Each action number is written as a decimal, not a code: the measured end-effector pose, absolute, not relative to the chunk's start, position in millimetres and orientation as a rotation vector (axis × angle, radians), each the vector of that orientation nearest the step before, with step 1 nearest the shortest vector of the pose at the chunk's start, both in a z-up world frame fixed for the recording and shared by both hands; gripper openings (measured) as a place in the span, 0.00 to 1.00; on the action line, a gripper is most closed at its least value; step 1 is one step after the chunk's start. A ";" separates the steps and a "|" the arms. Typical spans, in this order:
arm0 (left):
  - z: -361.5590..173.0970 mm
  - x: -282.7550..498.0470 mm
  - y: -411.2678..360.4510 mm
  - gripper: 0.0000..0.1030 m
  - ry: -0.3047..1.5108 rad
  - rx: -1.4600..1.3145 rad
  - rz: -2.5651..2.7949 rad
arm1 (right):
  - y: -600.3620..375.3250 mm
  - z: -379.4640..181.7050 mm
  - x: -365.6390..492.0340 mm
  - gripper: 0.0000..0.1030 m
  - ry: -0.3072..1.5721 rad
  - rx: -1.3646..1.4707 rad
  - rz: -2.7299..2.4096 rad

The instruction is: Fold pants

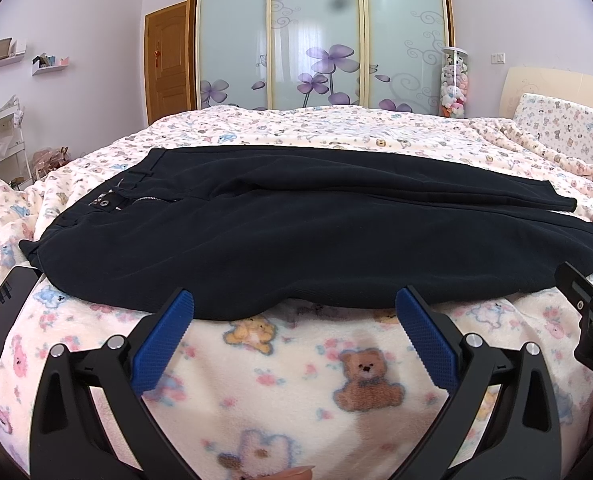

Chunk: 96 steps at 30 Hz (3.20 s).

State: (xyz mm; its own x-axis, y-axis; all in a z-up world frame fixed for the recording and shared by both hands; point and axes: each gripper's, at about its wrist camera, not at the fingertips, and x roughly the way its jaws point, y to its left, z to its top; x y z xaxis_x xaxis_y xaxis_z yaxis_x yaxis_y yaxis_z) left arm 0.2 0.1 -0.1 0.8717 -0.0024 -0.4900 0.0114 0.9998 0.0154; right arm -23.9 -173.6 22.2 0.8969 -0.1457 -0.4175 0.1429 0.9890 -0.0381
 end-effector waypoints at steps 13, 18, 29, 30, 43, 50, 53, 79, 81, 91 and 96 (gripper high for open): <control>-0.1 0.3 0.2 0.98 0.513 0.017 -0.007 | -173.5 22.2 -23.8 0.99 0.433 -0.006 -0.149; -0.1 0.3 0.2 0.98 0.514 0.017 -0.007 | -173.7 22.2 -23.6 0.99 0.434 -0.006 -0.149; 1.8 2.3 0.1 0.98 0.524 0.006 -0.028 | -184.3 29.2 -18.9 0.99 0.421 0.028 -0.139; 3.2 2.8 0.0 0.98 0.524 0.003 -0.035 | -191.6 32.2 -15.6 0.99 0.425 0.039 -0.136; 60.9 63.7 -6.9 0.98 0.389 0.068 0.034 | -320.1 80.5 72.2 0.99 0.496 0.334 0.138; 58.6 123.1 7.1 0.98 0.419 -0.043 0.082 | -409.9 76.0 145.5 0.99 0.627 0.425 0.083; 48.8 131.7 11.4 0.98 0.416 -0.070 0.124 | -451.2 68.3 177.1 0.99 0.678 0.508 0.026; 19.8 142.3 -1.2 0.98 0.498 -0.092 -0.106 | -600.5 -0.1 282.9 0.26 0.708 0.634 -0.435; 20.2 141.7 -1.9 0.98 0.495 -0.089 -0.111 | -601.5 1.7 274.3 0.21 0.684 0.651 -0.398; 21.1 141.9 11.3 0.98 0.488 -0.168 -0.130 | -571.6 62.1 189.2 0.19 0.473 0.637 -0.178; 20.2 140.8 19.6 0.98 0.485 -0.226 -0.151 | -551.3 68.1 123.7 0.17 0.418 0.681 -0.094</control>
State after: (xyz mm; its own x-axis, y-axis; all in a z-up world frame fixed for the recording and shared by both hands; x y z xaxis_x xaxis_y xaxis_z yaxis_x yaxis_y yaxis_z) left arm 140.8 19.6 20.2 0.8745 -0.1963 -0.4435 0.0897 0.9641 -0.2500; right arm 123.7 -551.3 68.1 0.9131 0.0504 -0.4047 0.2192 0.7761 0.5913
